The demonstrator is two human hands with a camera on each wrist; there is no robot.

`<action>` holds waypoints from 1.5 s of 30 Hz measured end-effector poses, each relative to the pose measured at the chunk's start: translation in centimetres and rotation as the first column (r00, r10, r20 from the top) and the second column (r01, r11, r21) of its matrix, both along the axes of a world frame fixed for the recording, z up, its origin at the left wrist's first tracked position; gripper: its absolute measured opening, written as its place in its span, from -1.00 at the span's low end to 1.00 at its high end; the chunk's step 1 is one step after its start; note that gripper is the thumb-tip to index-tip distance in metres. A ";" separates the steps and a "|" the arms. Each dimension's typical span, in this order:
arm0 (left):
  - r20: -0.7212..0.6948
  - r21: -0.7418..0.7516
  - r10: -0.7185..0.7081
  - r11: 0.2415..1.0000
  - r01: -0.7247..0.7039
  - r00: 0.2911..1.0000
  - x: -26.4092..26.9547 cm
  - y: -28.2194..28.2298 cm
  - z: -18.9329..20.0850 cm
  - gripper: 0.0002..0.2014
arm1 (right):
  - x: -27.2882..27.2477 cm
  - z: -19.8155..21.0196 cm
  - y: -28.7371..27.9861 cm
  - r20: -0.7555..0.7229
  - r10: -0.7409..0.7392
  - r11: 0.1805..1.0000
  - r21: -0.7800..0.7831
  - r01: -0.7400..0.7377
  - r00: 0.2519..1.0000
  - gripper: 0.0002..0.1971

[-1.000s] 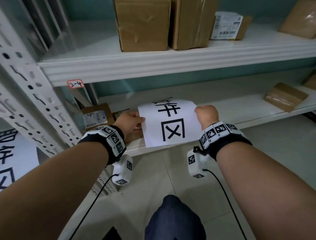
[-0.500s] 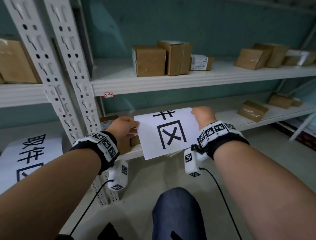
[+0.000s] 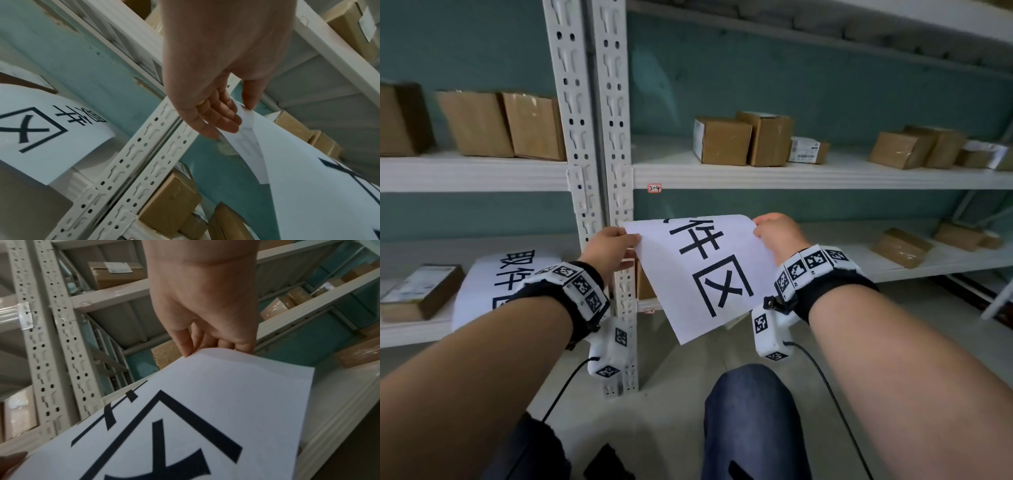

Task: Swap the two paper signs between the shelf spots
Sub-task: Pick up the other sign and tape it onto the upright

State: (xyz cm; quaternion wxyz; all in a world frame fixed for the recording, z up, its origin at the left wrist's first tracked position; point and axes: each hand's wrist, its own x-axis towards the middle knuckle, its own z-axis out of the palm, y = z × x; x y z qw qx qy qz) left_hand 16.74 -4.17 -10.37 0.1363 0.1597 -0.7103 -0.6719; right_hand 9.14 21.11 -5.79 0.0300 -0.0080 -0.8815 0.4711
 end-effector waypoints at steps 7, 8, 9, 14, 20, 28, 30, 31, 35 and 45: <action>-0.063 -0.016 0.054 0.998 -0.055 0.997 2.8 -1.9 1.2 -0.98 | 1.5 0.9 -1.4 -0.069 0.046 0.997 -0.065 -0.051 0.997 -0.66; -0.076 -0.016 0.062 0.998 -0.063 0.995 3.0 -2.1 1.4 -0.96 | 1.8 1.0 -1.5 -0.079 0.048 0.996 -0.069 -0.053 0.996 -0.65; -0.089 -0.016 0.068 0.997 -0.070 0.994 3.2 -2.2 1.6 -0.95 | 1.9 1.1 -1.5 -0.089 0.050 0.996 -0.067 -0.056 0.995 -0.64; -0.149 -0.007 0.110 0.994 -0.113 0.983 4.0 -3.1 2.4 -0.94 | 2.2 1.0 -1.9 -0.118 0.080 0.996 -0.024 -0.084 0.990 -0.59; -0.173 0.042 0.166 0.986 -0.161 0.971 4.3 -3.7 2.6 -0.81 | 2.3 0.7 -1.6 -0.130 0.064 0.997 0.040 -0.060 0.989 -0.60; -0.156 0.036 0.069 0.997 -0.064 0.985 5.2 -4.0 3.6 -0.95 | 2.5 0.1 -1.6 -0.142 0.098 0.989 0.121 -0.081 0.985 -0.64; -0.143 0.006 0.042 0.999 -0.042 0.989 5.3 -4.2 4.0 -0.94 | 2.4 0.0 -1.5 -0.144 0.098 0.989 0.122 -0.081 0.985 -0.66; -0.132 -0.028 0.028 0.999 -0.032 0.991 5.3 -4.3 4.3 -0.94 | 2.4 0.0 -1.5 -0.144 0.099 0.989 0.120 -0.082 0.985 -0.66; -0.082 -0.177 -0.008 0.984 -0.006 0.997 5.3 -4.8 5.2 -0.94 | 2.5 0.2 -1.6 -0.160 0.122 0.988 0.117 -0.103 0.980 -0.65; -0.113 -0.081 -0.029 0.997 0.020 0.993 5.9 -3.6 5.1 -0.89 | 2.6 -0.1 -2.6 -0.188 0.153 0.985 0.103 -0.136 0.970 -0.67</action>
